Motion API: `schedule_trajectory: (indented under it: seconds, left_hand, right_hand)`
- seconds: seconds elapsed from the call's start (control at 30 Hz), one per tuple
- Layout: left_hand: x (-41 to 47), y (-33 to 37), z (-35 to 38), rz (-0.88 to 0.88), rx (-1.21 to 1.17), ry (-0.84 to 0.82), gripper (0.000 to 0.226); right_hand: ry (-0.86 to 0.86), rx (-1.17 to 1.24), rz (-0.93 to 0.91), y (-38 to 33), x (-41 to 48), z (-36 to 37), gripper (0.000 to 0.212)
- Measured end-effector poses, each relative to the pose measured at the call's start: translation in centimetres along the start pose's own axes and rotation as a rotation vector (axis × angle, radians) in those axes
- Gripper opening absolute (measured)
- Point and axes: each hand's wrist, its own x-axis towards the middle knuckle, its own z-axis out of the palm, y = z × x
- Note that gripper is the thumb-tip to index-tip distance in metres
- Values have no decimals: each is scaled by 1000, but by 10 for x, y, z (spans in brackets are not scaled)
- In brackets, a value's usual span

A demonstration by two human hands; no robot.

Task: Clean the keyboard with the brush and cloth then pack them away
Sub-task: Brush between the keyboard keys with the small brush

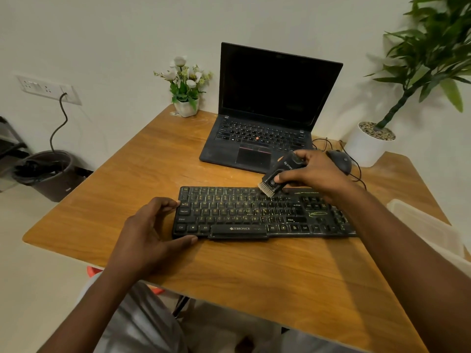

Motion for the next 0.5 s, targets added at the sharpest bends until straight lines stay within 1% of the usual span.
schedule_trajectory:
  seconds: [0.07,0.1,0.23,0.3,0.5]
  left_hand:
    - [0,0,0,-5,-1,-3,80]
    - [0,0,0,-6,0,-6,80]
    - [-1,1,0,-16,-12,-6,80]
    - [0,1,0,-20,-12,-8,80]
    - [0,1,0,-29,8,-16,79]
  right_hand:
    - [31,-276,-102,-4,-1,4,47]
    - [31,-337,-119,-7,-2,6,45]
    - [-25,-403,-128,-9,-3,13,32]
    - [-50,-402,-122,-8,-4,15,29]
    - [-43,-367,-89,-2,-6,14,40]
